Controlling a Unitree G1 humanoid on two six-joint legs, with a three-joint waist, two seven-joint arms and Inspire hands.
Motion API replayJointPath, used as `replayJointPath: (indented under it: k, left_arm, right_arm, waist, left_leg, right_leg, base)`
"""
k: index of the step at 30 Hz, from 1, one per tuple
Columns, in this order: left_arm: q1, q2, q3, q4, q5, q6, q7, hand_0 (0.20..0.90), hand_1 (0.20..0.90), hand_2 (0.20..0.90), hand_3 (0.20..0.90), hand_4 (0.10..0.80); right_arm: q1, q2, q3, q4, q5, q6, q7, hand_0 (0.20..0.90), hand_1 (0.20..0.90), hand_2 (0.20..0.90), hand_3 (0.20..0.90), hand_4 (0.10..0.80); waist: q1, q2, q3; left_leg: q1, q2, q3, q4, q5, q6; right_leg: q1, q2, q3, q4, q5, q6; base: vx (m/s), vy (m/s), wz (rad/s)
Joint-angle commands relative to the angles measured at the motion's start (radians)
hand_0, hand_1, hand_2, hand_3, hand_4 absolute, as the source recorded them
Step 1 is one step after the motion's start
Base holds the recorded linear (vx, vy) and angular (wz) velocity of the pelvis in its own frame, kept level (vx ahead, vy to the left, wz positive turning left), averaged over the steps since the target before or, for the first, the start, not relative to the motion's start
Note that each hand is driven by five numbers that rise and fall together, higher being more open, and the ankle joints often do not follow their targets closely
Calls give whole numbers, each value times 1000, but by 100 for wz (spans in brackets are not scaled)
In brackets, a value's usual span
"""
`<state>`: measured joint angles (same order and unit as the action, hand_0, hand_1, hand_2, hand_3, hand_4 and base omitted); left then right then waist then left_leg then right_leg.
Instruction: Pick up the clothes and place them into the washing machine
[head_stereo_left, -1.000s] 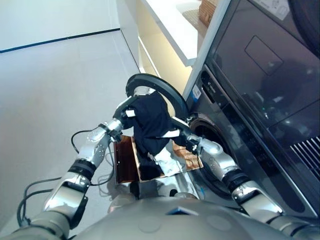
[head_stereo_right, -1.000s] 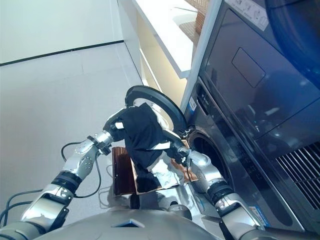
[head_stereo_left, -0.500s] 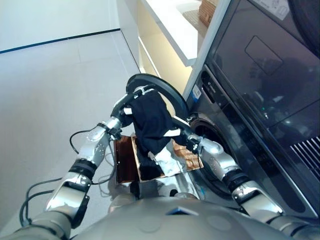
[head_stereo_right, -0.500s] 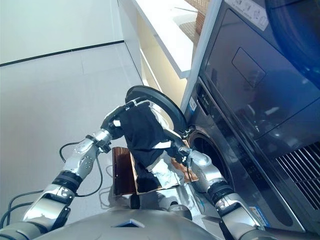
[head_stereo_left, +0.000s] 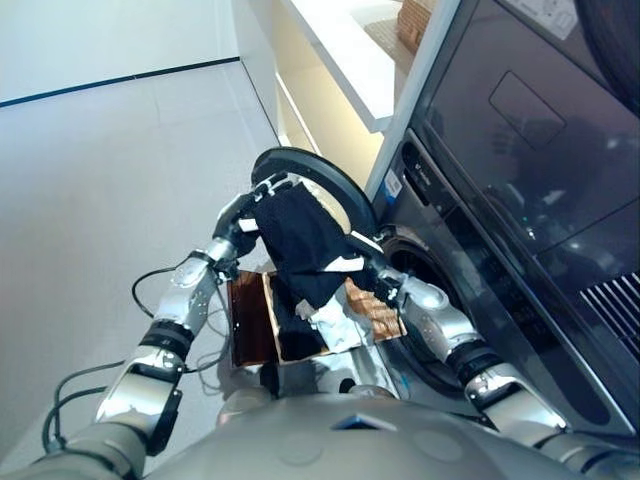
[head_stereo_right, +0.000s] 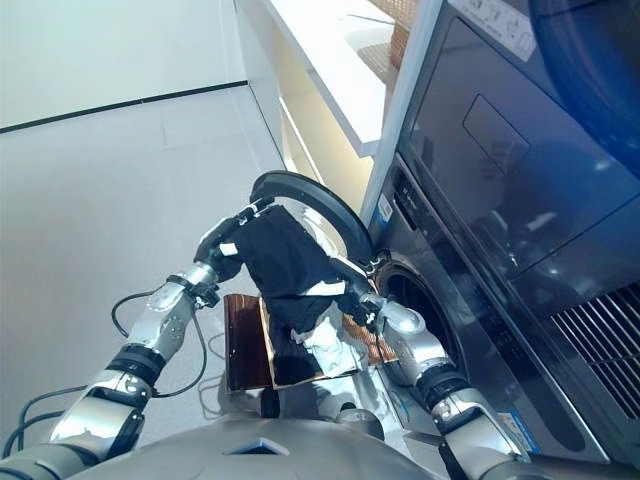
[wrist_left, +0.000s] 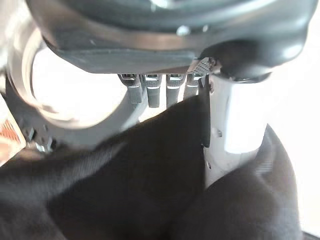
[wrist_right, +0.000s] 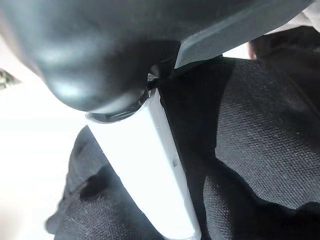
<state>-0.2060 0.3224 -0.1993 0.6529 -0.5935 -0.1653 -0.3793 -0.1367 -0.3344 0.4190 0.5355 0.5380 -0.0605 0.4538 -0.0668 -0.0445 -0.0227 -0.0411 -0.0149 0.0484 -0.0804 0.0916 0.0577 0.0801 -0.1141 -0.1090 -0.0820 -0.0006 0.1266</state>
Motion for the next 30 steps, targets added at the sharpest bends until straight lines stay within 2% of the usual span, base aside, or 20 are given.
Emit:
replayJointPath:
  k: [1,7,12,23,24,30]
  left_arm:
    - [-75,22,94,36,37,-155,52,900,900,900,900,800]
    - [-8,30,131,16,149,-197,133,900,900,900,900,800]
    - [37,22,175,16,205,-214,206,900,900,900,900,800]
    - [93,-7,259,-25,210,-233,317,900,900,900,900,800]
    - [118,-13,284,-60,202,-240,335,900,900,900,900,800]
    - [178,-32,311,-161,207,-255,358,900,900,900,900,800]
  right_arm:
    - [-7,-6,-98,-98,68,-103,-6,200,200,200,200,300]
    - [59,-21,-172,-83,54,-131,-37,200,200,200,200,300]
    - [102,-40,-218,-44,-54,-160,-102,200,200,200,200,300]
    - [143,-45,-249,28,-130,-171,-155,200,200,200,200,300]
    - [149,-44,-257,70,-159,-173,-178,200,200,200,200,300]
    - [147,-11,-297,144,-165,-186,-246,200,200,200,200,300]
  waist:
    - [29,-31,-57]
    - [27,-36,-49]
    - [25,-40,-44]
    - [17,-44,-31]
    - [14,-43,-26]
    - [6,-40,-14]
  left_leg:
    - [59,15,-14,1,-89,-73]
    - [51,15,-13,3,-89,-74]
    - [49,15,-10,2,-89,-75]
    - [46,17,-5,2,-89,-76]
    - [43,17,-2,2,-90,-76]
    - [37,18,7,-1,-90,-74]
  right_leg:
    - [-120,-38,-7,53,81,21]
    - [-127,-37,-6,58,79,20]
    - [-130,-35,-6,58,79,21]
    - [-137,-33,0,59,81,19]
    - [-142,-32,6,60,82,18]
    - [-153,-32,14,62,82,19]
  base:
    - [0,0,0]
    - [0,0,0]
    - [0,0,0]
    - [0,0,0]
    - [0,0,0]
    - [-7,4,-3]
